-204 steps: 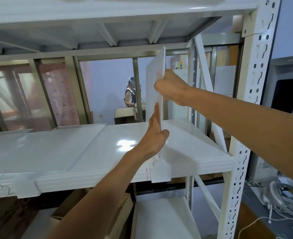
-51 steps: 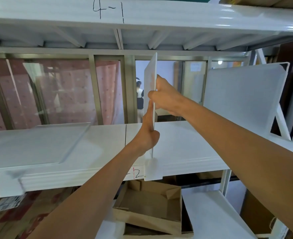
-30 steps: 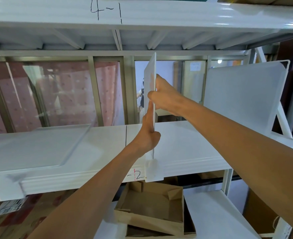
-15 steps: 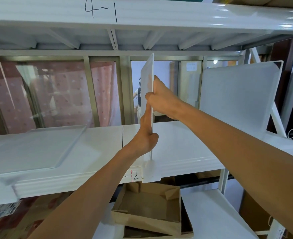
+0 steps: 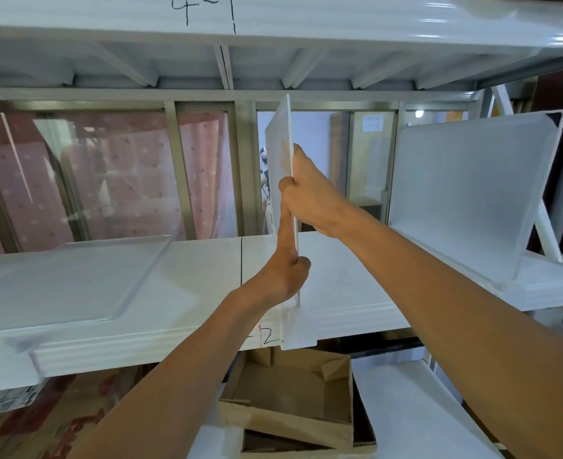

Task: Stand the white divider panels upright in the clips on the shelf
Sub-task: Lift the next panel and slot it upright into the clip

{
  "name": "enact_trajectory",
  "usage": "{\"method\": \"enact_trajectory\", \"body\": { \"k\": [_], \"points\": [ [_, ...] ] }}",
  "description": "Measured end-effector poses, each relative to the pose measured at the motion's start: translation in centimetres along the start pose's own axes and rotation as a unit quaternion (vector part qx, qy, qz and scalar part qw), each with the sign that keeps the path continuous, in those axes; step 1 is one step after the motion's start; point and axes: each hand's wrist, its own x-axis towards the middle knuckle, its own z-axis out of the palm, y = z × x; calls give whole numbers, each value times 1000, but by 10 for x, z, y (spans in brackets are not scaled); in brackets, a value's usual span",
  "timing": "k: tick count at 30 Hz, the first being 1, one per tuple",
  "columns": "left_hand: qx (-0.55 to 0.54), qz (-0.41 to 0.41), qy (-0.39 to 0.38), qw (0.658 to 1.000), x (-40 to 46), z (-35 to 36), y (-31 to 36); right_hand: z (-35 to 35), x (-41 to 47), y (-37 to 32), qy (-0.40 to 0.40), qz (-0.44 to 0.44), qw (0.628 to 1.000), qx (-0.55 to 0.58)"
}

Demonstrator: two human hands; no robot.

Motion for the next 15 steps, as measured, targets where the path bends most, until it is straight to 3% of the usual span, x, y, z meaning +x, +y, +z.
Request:
{"method": "enact_trajectory", "body": {
  "k": [6,10,15],
  "points": [
    [8,-11,-9,1000,-1,0,0,-3,-3,4,-19,26,999,41],
    [-1,-16,-20,1000,-2,4,-1,-4,-8,7,10,34,997,65],
    [-4,-55,-11,998,-6,7,1,-8,-17,4,-46,20,993,103]
  ]
}}
